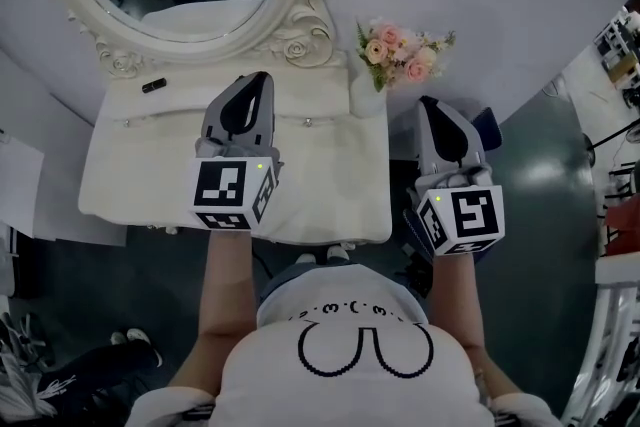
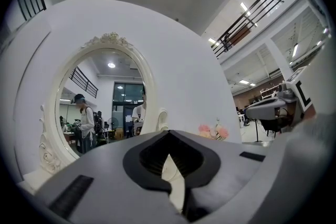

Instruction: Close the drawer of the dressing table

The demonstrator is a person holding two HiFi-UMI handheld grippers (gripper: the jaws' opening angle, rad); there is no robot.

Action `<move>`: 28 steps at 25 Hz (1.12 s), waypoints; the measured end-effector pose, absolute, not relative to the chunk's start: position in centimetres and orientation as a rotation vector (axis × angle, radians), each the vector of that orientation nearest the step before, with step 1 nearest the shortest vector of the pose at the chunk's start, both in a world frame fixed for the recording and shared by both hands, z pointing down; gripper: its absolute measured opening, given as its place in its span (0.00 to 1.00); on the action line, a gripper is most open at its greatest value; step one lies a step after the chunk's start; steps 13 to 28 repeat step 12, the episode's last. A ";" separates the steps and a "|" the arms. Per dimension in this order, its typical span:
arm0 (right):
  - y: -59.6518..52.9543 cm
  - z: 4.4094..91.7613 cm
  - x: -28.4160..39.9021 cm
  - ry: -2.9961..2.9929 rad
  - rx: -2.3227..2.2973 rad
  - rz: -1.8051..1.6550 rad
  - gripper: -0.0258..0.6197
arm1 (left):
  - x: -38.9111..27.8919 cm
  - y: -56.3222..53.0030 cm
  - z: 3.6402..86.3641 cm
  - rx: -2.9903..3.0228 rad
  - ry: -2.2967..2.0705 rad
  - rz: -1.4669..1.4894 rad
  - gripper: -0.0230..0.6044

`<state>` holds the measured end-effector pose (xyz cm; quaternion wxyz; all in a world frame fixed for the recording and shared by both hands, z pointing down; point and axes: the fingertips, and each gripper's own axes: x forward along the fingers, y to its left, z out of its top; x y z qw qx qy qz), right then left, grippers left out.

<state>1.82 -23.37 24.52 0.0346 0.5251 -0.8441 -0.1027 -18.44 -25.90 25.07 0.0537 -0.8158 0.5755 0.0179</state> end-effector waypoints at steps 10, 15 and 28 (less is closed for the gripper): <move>-23.4 24.4 1.4 -2.593 1.622 -0.325 0.04 | -19.0 -25.8 24.5 -2.463 1.746 0.073 0.03; -23.4 24.4 1.3 -2.594 1.621 -0.327 0.04 | -19.1 -25.9 24.5 -2.463 1.746 0.078 0.03; -23.4 24.4 1.3 -2.594 1.621 -0.327 0.04 | -19.1 -25.9 24.5 -2.463 1.746 0.078 0.03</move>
